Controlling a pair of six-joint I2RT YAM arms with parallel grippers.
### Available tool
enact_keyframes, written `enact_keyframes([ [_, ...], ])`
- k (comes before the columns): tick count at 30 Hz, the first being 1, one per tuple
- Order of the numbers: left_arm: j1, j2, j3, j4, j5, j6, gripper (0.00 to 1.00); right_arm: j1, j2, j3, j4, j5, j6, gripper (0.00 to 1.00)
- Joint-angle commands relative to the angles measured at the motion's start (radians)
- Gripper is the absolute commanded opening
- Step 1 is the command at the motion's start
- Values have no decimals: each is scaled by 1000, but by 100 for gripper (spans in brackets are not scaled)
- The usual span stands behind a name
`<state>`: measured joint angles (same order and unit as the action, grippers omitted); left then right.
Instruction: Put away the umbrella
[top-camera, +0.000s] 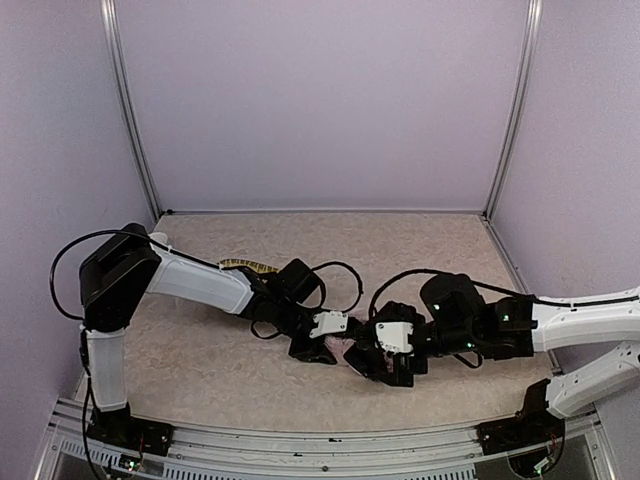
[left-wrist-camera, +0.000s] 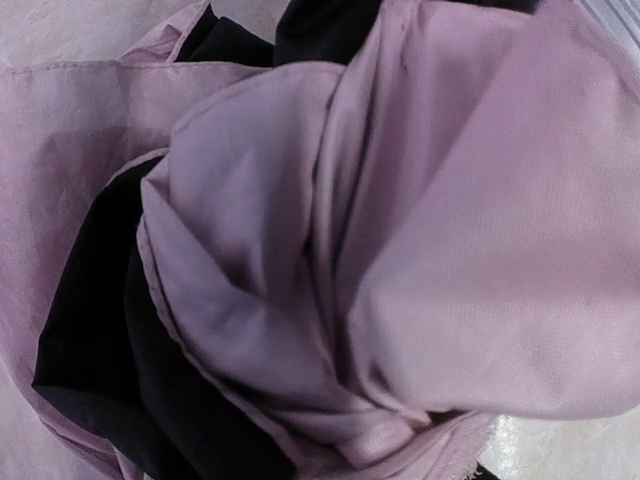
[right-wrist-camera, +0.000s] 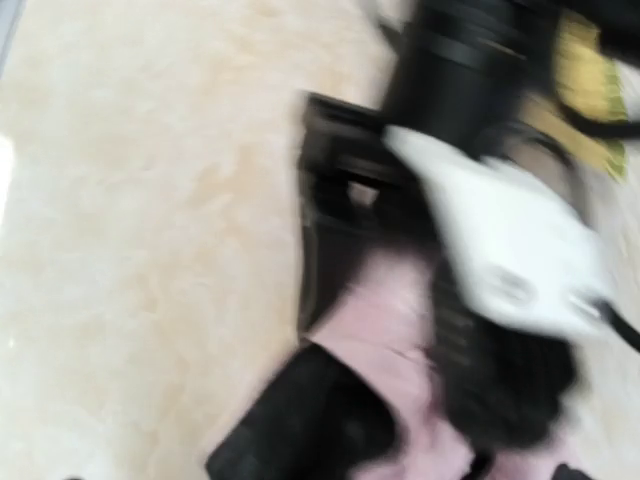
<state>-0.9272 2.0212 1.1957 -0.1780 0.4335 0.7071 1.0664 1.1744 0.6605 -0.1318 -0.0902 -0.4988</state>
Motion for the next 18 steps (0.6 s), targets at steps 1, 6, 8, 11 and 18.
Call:
enact_keyframes([
  [1,14,122,35,-300,69,-50,0,108,75,-2,96,202,-130,100],
  [6,27,168,103,-389,106,-76,0,187,251,51,42,352,-189,97],
  [8,28,182,122,-419,125,-73,0,185,313,56,41,417,-200,94],
  [11,28,198,142,-460,147,-67,0,175,362,51,77,476,-215,88],
  [18,28,226,170,-522,172,-37,0,122,431,77,122,574,-207,88],
])
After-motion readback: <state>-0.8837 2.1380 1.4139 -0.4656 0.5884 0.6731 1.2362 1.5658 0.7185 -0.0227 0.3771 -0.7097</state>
